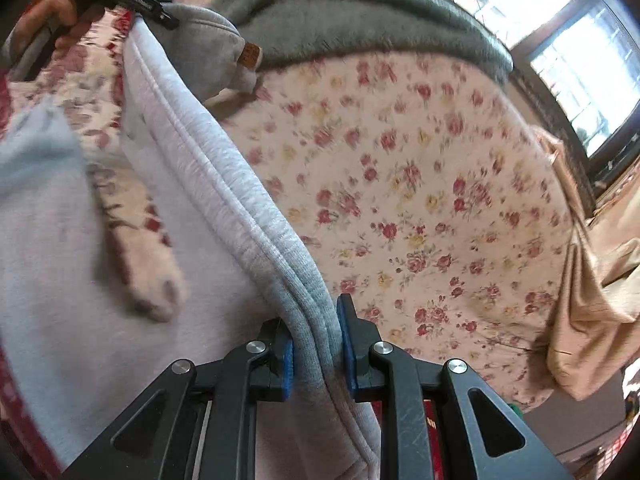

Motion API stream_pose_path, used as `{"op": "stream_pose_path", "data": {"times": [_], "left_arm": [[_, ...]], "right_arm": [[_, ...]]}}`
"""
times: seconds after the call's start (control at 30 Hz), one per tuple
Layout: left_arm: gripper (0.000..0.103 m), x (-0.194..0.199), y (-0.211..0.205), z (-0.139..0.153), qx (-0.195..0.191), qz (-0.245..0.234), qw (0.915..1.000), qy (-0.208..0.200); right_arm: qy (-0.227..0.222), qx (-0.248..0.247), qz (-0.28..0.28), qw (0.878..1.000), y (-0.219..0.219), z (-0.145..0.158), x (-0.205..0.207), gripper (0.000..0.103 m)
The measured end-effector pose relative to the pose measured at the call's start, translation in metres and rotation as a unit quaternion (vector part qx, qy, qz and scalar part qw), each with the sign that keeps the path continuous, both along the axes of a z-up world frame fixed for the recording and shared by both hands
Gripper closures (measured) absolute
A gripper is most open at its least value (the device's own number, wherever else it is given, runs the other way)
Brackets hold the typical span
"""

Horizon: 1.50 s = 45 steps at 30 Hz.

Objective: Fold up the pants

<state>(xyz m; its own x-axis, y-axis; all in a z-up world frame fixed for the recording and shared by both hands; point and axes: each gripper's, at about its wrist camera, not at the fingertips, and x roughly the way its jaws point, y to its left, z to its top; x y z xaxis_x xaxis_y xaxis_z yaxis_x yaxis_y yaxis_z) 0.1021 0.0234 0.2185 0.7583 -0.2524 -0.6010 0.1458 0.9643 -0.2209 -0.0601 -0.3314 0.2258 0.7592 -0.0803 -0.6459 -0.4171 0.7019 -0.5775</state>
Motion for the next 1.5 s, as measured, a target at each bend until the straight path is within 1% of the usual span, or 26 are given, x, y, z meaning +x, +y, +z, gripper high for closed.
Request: {"op": "stream_pose_path", "data": {"times": [0.07,0.13,0.17,0.23,0.27,0.3,0.33,0.37,0.4,0.47,0.53,0.6,0.63,0.67,0.7,0.73,0.8,0.87,0.93,1.03,1.1,1.17,1.23,1.3,1.4,1.5], "left_arm": [[0.094,-0.035,0.020,-0.013,-0.021,0.013,0.9997,0.006],[0.094,-0.071,0.039,-0.037,-0.025,0.030,0.9990,0.021],[0.094,-0.088,0.048,-0.050,-0.021,0.040,0.9986,0.028],[0.094,-0.114,0.062,-0.073,-0.014,0.057,0.9976,0.036],[0.094,-0.124,0.069,-0.084,-0.013,0.065,0.9969,0.044],[0.094,-0.134,0.077,-0.097,-0.022,0.073,0.9954,0.059],[0.094,-0.143,0.085,-0.111,-0.035,0.083,0.9928,0.079],[0.093,-0.150,0.091,-0.123,-0.042,0.092,0.9904,0.094],[0.093,-0.156,0.095,-0.131,-0.044,0.098,0.9890,0.101],[0.092,-0.169,0.102,-0.145,-0.050,0.105,0.9866,0.115],[0.091,-0.177,0.106,-0.153,-0.064,0.107,0.9850,0.119],[0.086,-0.181,0.108,-0.159,-0.074,0.107,0.9844,0.119],[0.078,-0.182,0.109,-0.160,-0.083,0.108,0.9834,0.119],[0.072,-0.182,0.111,-0.162,-0.089,0.113,0.9821,0.122],[0.056,-0.182,0.114,-0.164,-0.094,0.123,0.9799,0.125],[0.046,-0.181,0.118,-0.162,-0.104,0.138,0.9771,0.125],[0.044,-0.188,0.132,-0.160,-0.126,0.166,0.9713,0.114],[0.035,-0.196,0.147,-0.157,-0.138,0.194,0.9664,0.096],[0.033,-0.200,0.161,-0.159,-0.148,0.217,0.9601,0.096],[0.033,-0.202,0.169,-0.167,-0.169,0.219,0.9542,0.113],[0.033,-0.201,0.166,-0.168,-0.162,0.214,0.9562,0.116],[0.033,-0.200,0.160,-0.166,-0.147,0.206,0.9604,0.115],[0.031,-0.196,0.154,-0.165,-0.145,0.192,0.9638,0.115],[0.029,-0.192,0.149,-0.167,-0.145,0.184,0.9647,0.120],[0.028,-0.186,0.142,-0.170,-0.146,0.173,0.9656,0.127],[0.025,-0.183,0.136,-0.170,-0.142,0.166,0.9677,0.126]], "right_arm": [[0.002,0.000,0.015,1.000,0.012,-0.004,-0.032,0.084],[0.021,0.005,0.034,0.999,0.028,-0.021,-0.072,0.084],[0.032,0.011,0.040,0.999,0.032,-0.029,-0.083,0.084],[0.076,0.024,0.055,0.995,0.048,-0.066,-0.114,0.084],[0.087,0.022,0.056,0.994,0.054,-0.081,-0.122,0.084],[0.109,0.023,0.054,0.992,0.060,-0.108,-0.131,0.084],[0.128,0.030,0.048,0.990,0.063,-0.127,-0.136,0.084],[0.138,0.035,0.042,0.989,0.065,-0.140,-0.139,0.084],[0.147,0.039,0.036,0.988,0.067,-0.155,-0.143,0.084],[0.151,0.049,0.025,0.987,0.065,-0.166,-0.145,0.084],[0.157,0.076,0.011,0.985,0.057,-0.164,-0.145,0.084],[0.161,0.091,0.005,0.983,0.049,-0.158,-0.145,0.084],[0.163,0.091,0.004,0.982,0.046,-0.158,-0.145,0.084],[0.164,0.088,0.002,0.983,0.044,-0.159,-0.146,0.084],[0.167,0.083,-0.001,0.982,0.044,-0.164,-0.145,0.084],[0.169,0.079,-0.002,0.982,0.045,-0.169,-0.143,0.083],[0.166,0.067,-0.002,0.984,0.049,-0.178,-0.144,0.083],[0.162,0.062,0.002,0.985,0.050,-0.177,-0.148,0.083],[0.170,0.069,0.000,0.983,0.045,-0.174,-0.148,0.083],[0.174,0.068,-0.008,0.982,0.041,-0.172,-0.148,0.084],[0.178,0.071,-0.010,0.981,0.039,-0.171,-0.150,0.083],[0.179,0.064,-0.010,0.982,0.038,-0.171,-0.154,0.084],[0.183,0.063,-0.014,0.981,0.033,-0.169,-0.160,0.084],[0.186,0.068,-0.020,0.980,0.027,-0.167,-0.157,0.084],[0.186,0.074,-0.027,0.979,0.023,-0.164,-0.156,0.084],[0.185,0.051,-0.016,0.981,0.031,-0.174,-0.158,0.083]]}}
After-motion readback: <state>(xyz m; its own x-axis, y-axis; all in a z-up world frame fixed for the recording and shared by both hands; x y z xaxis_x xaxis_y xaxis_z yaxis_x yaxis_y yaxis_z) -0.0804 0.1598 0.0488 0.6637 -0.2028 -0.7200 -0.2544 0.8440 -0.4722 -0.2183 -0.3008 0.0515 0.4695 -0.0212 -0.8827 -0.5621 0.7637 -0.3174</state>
